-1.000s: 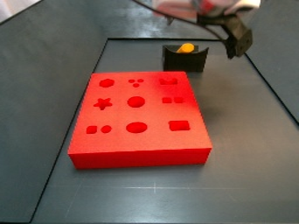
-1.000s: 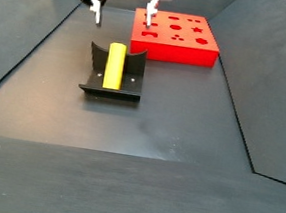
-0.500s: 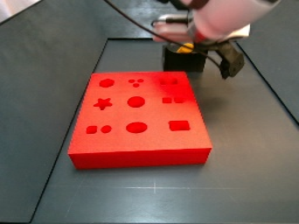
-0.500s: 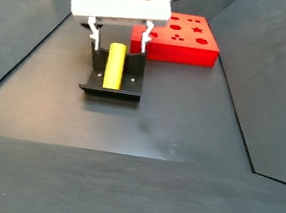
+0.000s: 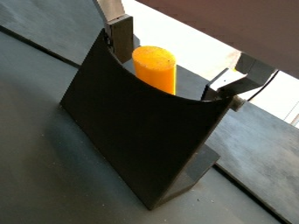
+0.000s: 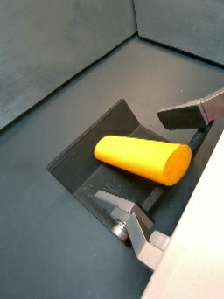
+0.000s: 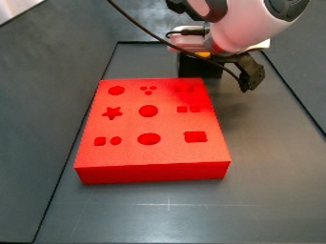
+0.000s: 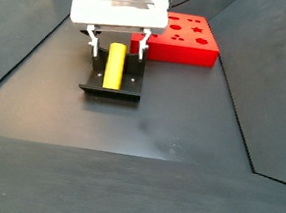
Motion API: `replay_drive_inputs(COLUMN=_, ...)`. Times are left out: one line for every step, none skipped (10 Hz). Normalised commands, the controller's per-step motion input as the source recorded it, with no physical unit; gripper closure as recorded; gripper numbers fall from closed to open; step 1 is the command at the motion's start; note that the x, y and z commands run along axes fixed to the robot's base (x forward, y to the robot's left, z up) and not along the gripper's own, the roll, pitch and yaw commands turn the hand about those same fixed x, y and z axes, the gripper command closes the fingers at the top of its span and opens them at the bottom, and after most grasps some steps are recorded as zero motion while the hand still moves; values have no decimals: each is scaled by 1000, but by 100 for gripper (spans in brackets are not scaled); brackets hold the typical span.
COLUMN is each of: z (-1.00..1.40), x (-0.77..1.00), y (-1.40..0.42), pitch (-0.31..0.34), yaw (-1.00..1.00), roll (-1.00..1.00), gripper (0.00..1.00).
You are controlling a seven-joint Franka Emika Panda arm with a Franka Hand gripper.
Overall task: Pick up the oval object. Move up. Place the oval object on the fixture. Regrasp the oval object. Move to above the board. Insert the oval object.
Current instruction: Regrasp the oval object, then move to above the board.
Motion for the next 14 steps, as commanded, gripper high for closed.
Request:
replay_drive_inputs(z=-167, x=17, y=0, pitch=-31, yaw=-16, roll=49, gripper=0)
replay_drive_inputs(z=-167, x=17, y=0, pitch=-31, yaw=-16, roll=48, gripper=0)
replay_drive_inputs(z=0, x=0, y=0, pitch=0, yaw=0, roll=0, gripper=100)
replay_drive_inputs(z=1000, x=253, y=-147, pitch=266, yaw=-63, roll=207, gripper=100)
replay_drive_inputs(z=1000, x=249, y=-147, pitch=277, yaw=-41, roll=194, gripper=100)
replay_drive_inputs(z=1000, x=243, y=-142, pitch=282, yaw=20, roll=154, gripper=100)
replay_drive_inputs(z=1000, x=242, y=-140, pitch=277, yaw=60, roll=119, gripper=100)
replay_drive_inputs(z=1000, x=238, y=-139, pitch=259, yaw=132, roll=61, gripper=100)
replay_drive_inputs(z=1000, x=235, y=-137, pitch=236, yaw=172, roll=24, gripper=100)
replay_drive_inputs(z=1000, x=233, y=-134, pitch=204, yaw=208, roll=-5, gripper=100)
replay_drive_inputs(z=1000, x=231, y=-133, pitch=185, yaw=218, roll=-14, gripper=100)
replay_drive_inputs(z=1000, x=224, y=-128, pitch=138, yaw=228, roll=-21, gripper=100)
replay_drive_inputs(z=1000, x=221, y=-127, pitch=101, yaw=227, roll=-19, gripper=100)
replay_drive_inputs(z=1000, x=211, y=-121, pitch=65, yaw=211, roll=-18, gripper=100)
